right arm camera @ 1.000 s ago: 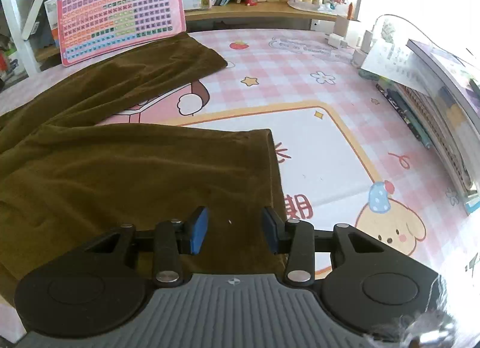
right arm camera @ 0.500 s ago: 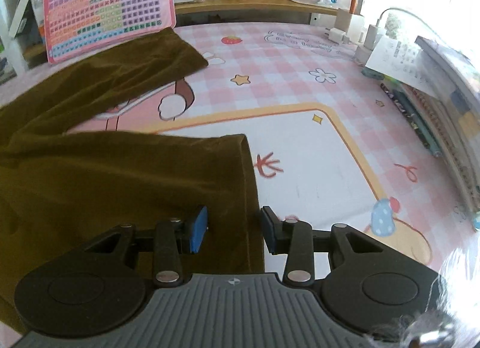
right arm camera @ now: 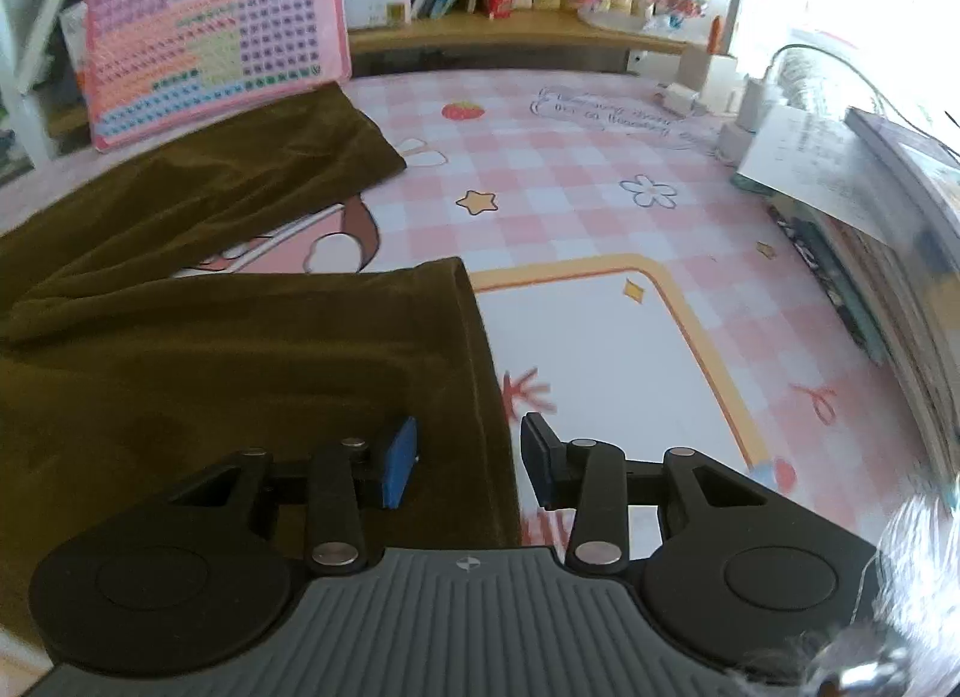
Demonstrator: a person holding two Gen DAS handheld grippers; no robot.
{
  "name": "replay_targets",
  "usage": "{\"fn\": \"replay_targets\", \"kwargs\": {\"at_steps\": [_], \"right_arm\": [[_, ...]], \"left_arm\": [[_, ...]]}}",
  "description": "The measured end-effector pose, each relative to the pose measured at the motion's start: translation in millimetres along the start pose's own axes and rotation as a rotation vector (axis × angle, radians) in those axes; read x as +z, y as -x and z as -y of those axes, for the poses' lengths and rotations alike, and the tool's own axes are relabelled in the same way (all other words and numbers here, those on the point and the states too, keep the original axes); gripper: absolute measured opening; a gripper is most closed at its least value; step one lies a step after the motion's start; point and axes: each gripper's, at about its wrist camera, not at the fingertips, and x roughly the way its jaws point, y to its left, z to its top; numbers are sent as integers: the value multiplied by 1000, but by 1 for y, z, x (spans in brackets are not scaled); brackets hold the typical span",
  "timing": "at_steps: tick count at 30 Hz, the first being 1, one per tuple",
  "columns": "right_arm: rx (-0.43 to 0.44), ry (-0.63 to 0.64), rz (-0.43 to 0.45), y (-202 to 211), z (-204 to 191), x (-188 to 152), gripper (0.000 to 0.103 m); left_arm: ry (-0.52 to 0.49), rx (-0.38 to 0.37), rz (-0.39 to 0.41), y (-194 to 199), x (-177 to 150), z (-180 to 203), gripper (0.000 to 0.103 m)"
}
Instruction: Fold clothes
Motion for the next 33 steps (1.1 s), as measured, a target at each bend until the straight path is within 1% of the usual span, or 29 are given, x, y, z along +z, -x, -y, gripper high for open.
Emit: {"fn": "replay_targets", "kwargs": {"at_steps": [3,6,8,12,13,14,16,22,25,33], "right_arm": [[4,5,24,25,-5,-21,36],[-13,-4,39,42,-9,-40,36],[-26,-19,28,45,-11,-50,36],[-52,-45,3,46,-10,-64,36],[-55,-53,4,47,-10,-67,36],[-59,-62,5,49,-9,-70,36],[-70,-78,0,50,-7,-75,36],[-77,-116,1,51,-3,-77,36],[-80,-135,3,51,-1,-77,36],[-88,-162,-2,49,3,-76,36]], "left_arm": [[4,-8,-13,17,-19,-3,6],[17,-2,-20,26,-30,-7,6],[19,3,-22,29,-33,-10,6],[-6,15,-15,35,-33,-12,7],[-10,19,-14,36,-34,-12,13],[-14,28,-16,37,-35,-12,23],[-15,50,-19,36,-36,-14,34],[-11,87,-36,29,-39,-15,36],[-9,100,-38,25,-37,-14,47],[4,106,-32,21,-34,-15,48]]}}
